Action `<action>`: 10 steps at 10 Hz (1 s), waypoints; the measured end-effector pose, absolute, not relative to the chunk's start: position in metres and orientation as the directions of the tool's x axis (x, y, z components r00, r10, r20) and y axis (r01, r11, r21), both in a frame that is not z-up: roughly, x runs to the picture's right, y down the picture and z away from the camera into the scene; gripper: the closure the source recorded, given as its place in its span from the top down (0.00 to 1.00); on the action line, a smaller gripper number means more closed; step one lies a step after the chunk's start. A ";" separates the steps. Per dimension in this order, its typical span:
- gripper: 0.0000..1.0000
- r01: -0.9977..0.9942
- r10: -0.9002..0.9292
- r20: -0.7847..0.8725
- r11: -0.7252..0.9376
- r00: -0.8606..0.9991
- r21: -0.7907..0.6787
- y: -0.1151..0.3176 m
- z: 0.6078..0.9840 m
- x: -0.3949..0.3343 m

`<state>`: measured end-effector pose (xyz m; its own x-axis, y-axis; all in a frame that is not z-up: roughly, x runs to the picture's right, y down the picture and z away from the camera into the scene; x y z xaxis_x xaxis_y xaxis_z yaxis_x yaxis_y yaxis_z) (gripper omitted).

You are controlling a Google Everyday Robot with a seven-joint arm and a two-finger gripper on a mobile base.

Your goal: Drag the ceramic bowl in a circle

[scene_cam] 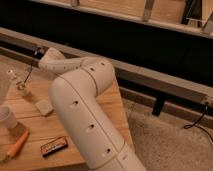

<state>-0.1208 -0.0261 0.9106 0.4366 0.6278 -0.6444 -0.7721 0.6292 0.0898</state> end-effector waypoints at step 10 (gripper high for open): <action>0.00 -0.837 0.662 -0.704 0.517 0.257 0.181 0.010 0.884 0.000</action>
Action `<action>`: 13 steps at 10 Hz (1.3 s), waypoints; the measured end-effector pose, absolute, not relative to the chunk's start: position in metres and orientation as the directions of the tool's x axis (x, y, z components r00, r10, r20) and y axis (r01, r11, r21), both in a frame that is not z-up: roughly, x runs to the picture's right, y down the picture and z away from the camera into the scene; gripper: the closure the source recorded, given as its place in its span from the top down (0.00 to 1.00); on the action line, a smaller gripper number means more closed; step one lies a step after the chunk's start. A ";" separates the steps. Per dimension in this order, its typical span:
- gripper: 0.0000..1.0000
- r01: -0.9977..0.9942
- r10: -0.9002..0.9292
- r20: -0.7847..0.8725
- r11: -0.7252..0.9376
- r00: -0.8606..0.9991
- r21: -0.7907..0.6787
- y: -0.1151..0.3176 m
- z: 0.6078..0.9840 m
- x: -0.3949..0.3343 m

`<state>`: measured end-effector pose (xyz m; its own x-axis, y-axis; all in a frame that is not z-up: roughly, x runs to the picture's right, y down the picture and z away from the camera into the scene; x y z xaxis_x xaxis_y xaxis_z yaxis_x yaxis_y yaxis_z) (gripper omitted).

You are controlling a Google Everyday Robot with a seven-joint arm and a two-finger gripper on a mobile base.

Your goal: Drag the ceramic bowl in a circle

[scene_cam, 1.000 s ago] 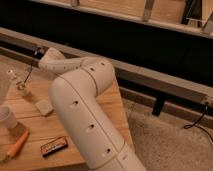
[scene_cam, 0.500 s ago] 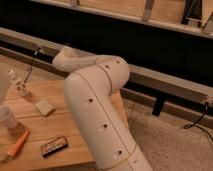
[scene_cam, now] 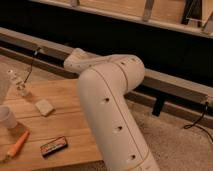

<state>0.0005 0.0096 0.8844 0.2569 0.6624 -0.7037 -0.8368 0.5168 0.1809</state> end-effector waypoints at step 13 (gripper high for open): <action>0.00 -0.831 0.606 -0.743 0.542 0.284 0.124 0.101 0.828 0.026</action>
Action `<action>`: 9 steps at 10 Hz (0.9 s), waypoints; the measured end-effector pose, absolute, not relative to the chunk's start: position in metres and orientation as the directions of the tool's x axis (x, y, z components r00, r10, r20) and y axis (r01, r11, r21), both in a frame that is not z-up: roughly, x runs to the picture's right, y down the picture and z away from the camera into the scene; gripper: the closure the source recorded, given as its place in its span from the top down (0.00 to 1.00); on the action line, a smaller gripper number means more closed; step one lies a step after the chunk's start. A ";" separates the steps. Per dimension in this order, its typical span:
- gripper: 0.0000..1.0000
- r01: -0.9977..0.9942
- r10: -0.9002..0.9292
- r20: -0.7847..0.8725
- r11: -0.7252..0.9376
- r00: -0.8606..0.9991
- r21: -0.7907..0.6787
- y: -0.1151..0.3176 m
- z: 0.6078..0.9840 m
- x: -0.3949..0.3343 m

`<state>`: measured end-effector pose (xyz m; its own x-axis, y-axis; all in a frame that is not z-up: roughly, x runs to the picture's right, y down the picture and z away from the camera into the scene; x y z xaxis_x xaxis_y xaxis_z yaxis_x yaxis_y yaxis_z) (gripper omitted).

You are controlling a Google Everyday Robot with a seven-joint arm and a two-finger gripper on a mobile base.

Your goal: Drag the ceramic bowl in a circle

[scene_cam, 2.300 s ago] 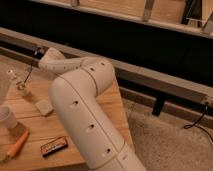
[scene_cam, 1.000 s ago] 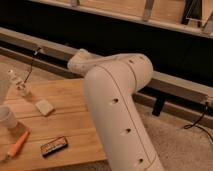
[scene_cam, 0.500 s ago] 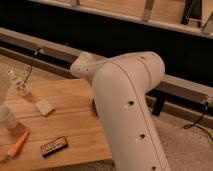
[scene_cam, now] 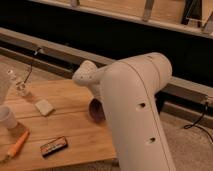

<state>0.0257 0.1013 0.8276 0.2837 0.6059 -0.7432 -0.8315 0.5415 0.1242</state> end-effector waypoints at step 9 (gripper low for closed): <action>0.00 -0.746 0.498 -0.722 0.665 0.480 -0.037 0.145 0.788 -0.027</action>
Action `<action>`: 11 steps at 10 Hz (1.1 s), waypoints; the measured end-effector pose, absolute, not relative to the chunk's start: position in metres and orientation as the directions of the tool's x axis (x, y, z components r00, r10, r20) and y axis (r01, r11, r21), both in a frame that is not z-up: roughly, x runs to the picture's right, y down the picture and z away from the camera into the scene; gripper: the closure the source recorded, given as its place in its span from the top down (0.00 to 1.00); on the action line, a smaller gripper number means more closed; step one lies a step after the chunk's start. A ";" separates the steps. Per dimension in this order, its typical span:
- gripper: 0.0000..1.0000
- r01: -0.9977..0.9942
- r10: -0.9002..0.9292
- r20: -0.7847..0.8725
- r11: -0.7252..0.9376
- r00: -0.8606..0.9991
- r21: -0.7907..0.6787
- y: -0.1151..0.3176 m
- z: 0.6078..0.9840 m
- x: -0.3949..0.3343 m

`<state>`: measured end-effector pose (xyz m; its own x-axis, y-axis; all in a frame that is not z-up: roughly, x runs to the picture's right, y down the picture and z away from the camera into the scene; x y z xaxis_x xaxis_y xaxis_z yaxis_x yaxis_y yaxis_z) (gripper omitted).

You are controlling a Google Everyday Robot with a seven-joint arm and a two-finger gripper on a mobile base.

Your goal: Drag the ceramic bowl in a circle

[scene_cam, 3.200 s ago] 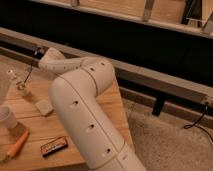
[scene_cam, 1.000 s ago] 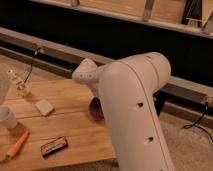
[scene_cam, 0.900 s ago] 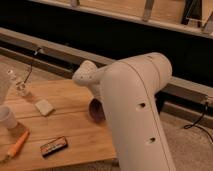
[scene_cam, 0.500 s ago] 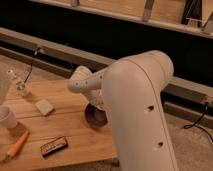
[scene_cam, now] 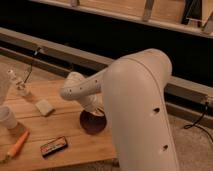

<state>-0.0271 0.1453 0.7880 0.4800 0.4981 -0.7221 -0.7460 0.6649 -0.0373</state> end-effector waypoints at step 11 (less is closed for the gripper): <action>0.00 -0.610 0.388 -0.600 0.761 0.699 -0.219 0.145 0.783 -0.164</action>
